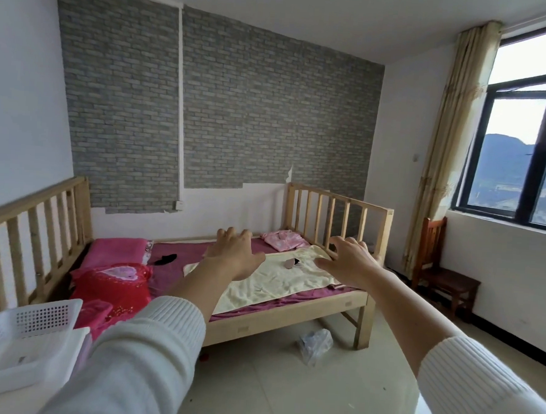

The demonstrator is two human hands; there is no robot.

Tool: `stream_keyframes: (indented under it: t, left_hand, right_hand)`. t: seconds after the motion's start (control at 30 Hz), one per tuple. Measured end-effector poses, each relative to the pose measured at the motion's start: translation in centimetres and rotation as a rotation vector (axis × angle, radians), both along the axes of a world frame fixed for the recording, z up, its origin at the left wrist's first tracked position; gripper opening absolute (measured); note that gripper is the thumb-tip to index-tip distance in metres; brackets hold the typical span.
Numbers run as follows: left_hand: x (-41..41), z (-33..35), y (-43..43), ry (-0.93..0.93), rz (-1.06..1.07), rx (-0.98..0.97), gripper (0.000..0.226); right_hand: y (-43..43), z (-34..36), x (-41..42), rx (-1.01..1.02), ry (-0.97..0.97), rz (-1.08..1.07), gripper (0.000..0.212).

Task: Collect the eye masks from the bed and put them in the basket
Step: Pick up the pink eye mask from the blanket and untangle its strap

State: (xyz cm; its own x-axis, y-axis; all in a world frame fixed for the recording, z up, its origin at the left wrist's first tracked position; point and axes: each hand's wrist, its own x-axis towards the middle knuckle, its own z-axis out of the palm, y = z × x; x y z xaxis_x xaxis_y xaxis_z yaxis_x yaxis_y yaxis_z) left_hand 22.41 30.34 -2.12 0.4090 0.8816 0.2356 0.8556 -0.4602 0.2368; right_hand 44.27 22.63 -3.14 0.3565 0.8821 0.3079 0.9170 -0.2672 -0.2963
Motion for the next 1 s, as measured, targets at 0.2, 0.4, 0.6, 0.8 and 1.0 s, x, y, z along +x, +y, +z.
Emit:
stream_keyframes:
  t: [0.2,0.4,0.6,0.8,1.0]
  left_hand:
    - [8.2,-1.7,8.9,0.021,-0.035,0.005,0.067]
    - [15.9,-5.9,19.9,0.012,-0.018,-0.015,0.065]
    - [22.7,-7.6,33.3,0.077,-0.071,0.037,0.066]
    - [31.5,-6.8,50.1,0.058,-0.086,0.106,0.057]
    - [40.4,-9.8,61.8,0.074,-0.137,0.112,0.061]
  right_hand:
    - [8.8,-2.2,6.4,-0.007,0.009,-0.025,0.071]
    - [19.2,-6.4,13.1,-0.034,-0.023,-0.057,0.073]
    - [32.1,-8.2,19.9,-0.104,-0.053,-0.074,0.074]
    - [47.8,-7.6,28.4,-0.073,-0.068,-0.102,0.070]
    - [59.4,-9.7,36.5,-0.038,-0.049,-0.136,0.076]
